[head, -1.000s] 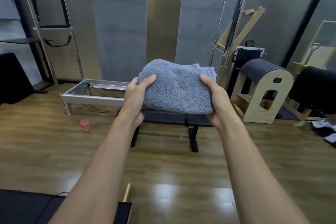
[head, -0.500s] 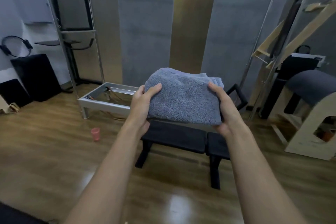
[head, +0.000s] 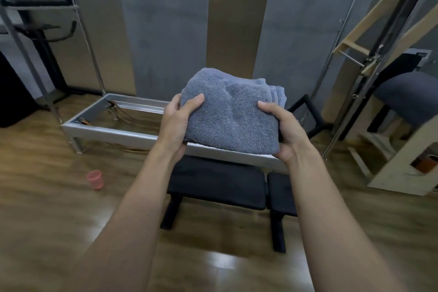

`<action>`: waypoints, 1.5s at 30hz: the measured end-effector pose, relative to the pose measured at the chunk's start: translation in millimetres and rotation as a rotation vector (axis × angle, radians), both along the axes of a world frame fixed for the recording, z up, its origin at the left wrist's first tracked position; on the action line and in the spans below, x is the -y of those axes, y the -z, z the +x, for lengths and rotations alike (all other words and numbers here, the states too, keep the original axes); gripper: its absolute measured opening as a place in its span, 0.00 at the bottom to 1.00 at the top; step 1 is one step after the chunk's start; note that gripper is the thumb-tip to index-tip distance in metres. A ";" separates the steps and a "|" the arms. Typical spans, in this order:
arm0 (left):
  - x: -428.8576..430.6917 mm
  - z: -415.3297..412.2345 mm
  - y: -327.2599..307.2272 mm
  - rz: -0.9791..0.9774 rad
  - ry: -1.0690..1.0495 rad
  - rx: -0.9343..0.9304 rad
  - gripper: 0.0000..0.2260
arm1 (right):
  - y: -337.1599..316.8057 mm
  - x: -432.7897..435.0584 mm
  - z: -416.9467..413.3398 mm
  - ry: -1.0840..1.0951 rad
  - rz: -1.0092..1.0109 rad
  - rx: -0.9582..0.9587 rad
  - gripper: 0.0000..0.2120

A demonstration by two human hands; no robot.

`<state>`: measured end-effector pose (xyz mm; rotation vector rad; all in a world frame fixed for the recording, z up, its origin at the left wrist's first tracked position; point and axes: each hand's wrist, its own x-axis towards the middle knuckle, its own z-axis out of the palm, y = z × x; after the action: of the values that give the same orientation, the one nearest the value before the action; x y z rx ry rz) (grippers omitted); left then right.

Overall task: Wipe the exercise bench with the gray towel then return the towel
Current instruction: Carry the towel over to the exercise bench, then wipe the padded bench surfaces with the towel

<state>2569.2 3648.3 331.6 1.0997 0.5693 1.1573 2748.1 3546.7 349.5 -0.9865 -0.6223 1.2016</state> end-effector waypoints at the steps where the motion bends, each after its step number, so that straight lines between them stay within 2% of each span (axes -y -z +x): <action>1: -16.0 7.2 4.9 0.003 0.002 -0.013 0.20 | 3.3 -15.3 8.3 -0.001 -0.001 -0.004 0.19; 7: -110.4 45.5 54.7 0.020 -0.033 -0.105 0.21 | 45.7 -116.4 53.4 -0.057 -0.074 0.063 0.16; 12: -187.0 66.2 124.7 0.021 -0.095 -0.132 0.11 | 128.3 -198.1 66.9 -0.109 -0.052 0.001 0.15; 14: -217.3 68.5 168.8 0.011 -0.109 -0.115 0.09 | 174.6 -228.2 65.0 -0.108 -0.009 -0.042 0.15; 18: -281.0 68.8 297.8 0.041 -0.143 -0.105 0.12 | 299.0 -286.5 67.1 -0.077 0.088 -0.093 0.17; 24: -352.5 74.0 498.8 0.025 -0.105 -0.207 0.06 | 480.6 -349.9 68.1 -0.075 0.088 -0.095 0.17; 28: -383.9 81.8 576.4 0.072 -0.128 -0.322 0.14 | 559.3 -379.7 59.3 -0.073 0.056 -0.020 0.21; 31: -405.8 82.4 614.4 0.093 -0.168 -0.462 0.17 | 586.1 -403.5 48.3 0.095 -0.047 0.070 0.14; 33: -423.9 75.1 628.2 0.062 -0.157 -0.524 0.17 | 587.5 -417.2 40.3 0.185 -0.078 0.187 0.12; 36: -453.3 55.2 639.9 0.105 -0.172 -0.652 0.16 | 582.2 -434.9 27.1 0.240 -0.067 0.461 0.12; 40: -503.4 12.1 667.9 0.247 -0.298 -0.905 0.15 | 584.9 -457.5 3.0 0.238 0.007 1.053 0.19; 43: -538.7 -16.5 698.3 0.306 -0.310 -1.093 0.15 | 617.5 -475.6 -21.8 0.166 -0.142 1.598 0.22; 45: -551.9 -30.9 718.7 0.351 -0.310 -1.212 0.14 | 655.6 -483.9 -45.2 0.023 -0.196 1.766 0.23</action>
<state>2538.4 4200.2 -387.2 2.0560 1.5407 0.7411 2702.9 4030.5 -306.1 -2.1149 -1.8123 0.0443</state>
